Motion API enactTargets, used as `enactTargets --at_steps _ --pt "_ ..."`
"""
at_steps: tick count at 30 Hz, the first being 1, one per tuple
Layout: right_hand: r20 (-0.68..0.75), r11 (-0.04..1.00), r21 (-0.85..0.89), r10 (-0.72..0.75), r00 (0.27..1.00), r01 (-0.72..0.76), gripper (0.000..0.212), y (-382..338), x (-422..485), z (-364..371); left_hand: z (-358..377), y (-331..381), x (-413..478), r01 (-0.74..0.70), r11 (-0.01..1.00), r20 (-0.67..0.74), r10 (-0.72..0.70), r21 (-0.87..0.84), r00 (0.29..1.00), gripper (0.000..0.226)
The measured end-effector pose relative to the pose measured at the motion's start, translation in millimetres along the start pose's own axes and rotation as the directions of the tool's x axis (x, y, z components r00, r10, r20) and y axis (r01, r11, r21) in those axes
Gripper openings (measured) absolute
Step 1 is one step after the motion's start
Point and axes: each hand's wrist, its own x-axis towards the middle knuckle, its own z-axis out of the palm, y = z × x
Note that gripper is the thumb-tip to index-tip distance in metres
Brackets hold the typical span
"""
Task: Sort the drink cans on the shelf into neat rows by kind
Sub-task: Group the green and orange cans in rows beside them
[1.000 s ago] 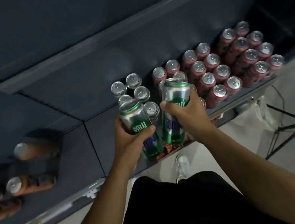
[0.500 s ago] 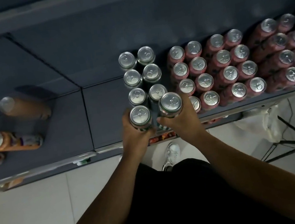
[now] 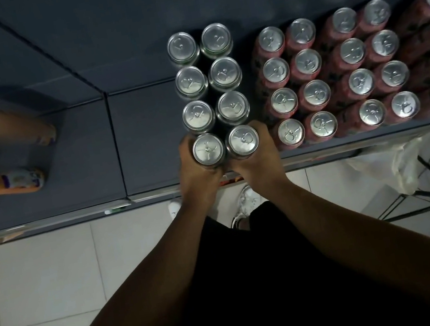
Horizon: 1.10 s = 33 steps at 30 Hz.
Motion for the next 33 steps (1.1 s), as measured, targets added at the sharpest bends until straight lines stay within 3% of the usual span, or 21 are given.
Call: enactTargets --at_steps 8,14,23,27,30,33 --pt "0.023 0.998 -0.038 -0.048 0.999 0.049 0.066 1 -3 0 -4 2 -2 0.000 1.000 0.027 0.000 0.020 1.000 0.086" --pt "0.116 0.996 -0.083 -0.013 0.993 0.022 0.086 -12 -13 -10 -14 11 -10 0.003 0.997 0.054 -0.008 0.079 0.999 0.076" --pt "0.145 0.959 -0.247 -0.105 0.984 0.139 0.074 -48 -31 -30 -42 40 -25 -0.126 0.927 0.175 0.067 0.352 0.982 0.064" --pt "0.184 0.864 -0.420 -0.217 0.959 0.276 0.068 -67 -36 -37 -53 59 -42 -0.192 0.824 0.168 0.120 0.533 0.978 0.070" --pt "0.255 0.753 -0.577 -0.201 0.946 0.316 0.066 -86 -38 -37 -64 67 -52 -0.268 0.647 0.153 0.230 0.713 0.961 0.063" --pt "0.291 0.667 -0.650 -0.224 0.930 0.364 0.067 -104 -46 -33 -79 71 -57 -0.246 0.526 0.107 0.281 0.814 0.954 0.059"
